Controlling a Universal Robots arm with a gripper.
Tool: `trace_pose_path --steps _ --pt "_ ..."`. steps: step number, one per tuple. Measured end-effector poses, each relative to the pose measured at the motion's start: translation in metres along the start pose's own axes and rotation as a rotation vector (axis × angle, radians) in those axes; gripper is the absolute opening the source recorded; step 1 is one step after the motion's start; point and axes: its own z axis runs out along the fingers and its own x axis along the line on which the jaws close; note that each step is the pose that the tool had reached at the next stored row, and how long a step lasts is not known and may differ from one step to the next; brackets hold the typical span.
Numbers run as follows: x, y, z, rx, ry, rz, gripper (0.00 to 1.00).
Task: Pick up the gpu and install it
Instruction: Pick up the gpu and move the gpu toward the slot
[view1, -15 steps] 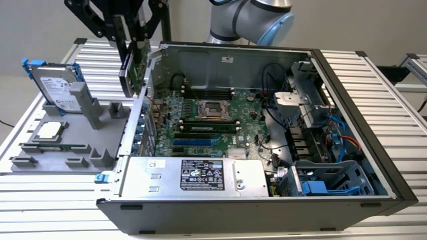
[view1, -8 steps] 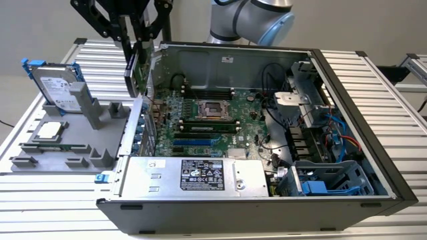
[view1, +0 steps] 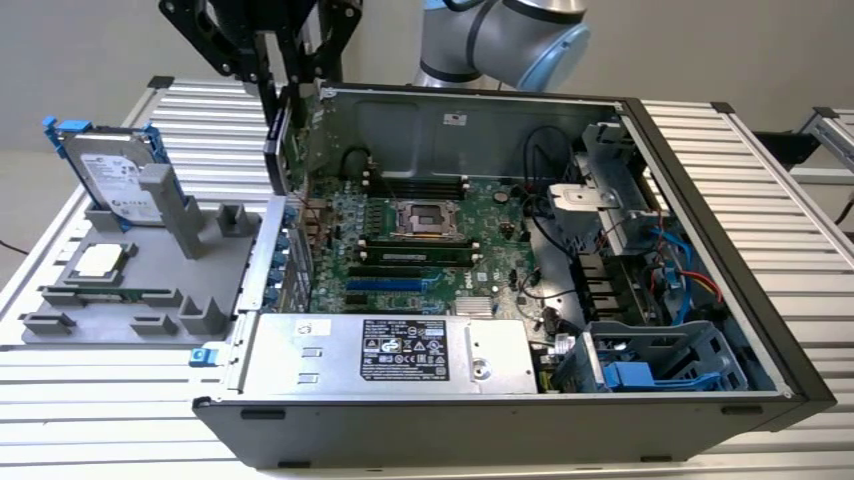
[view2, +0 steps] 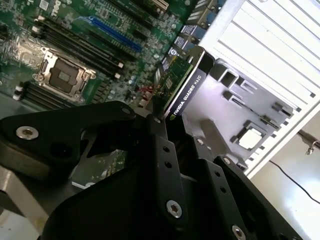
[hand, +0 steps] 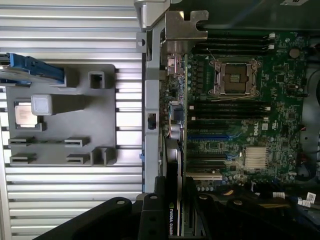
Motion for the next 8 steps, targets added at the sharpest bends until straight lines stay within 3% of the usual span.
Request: trace_pose_path --steps 8 --pt "-0.0115 0.0001 0.0003 0.0001 0.002 0.0 0.0"
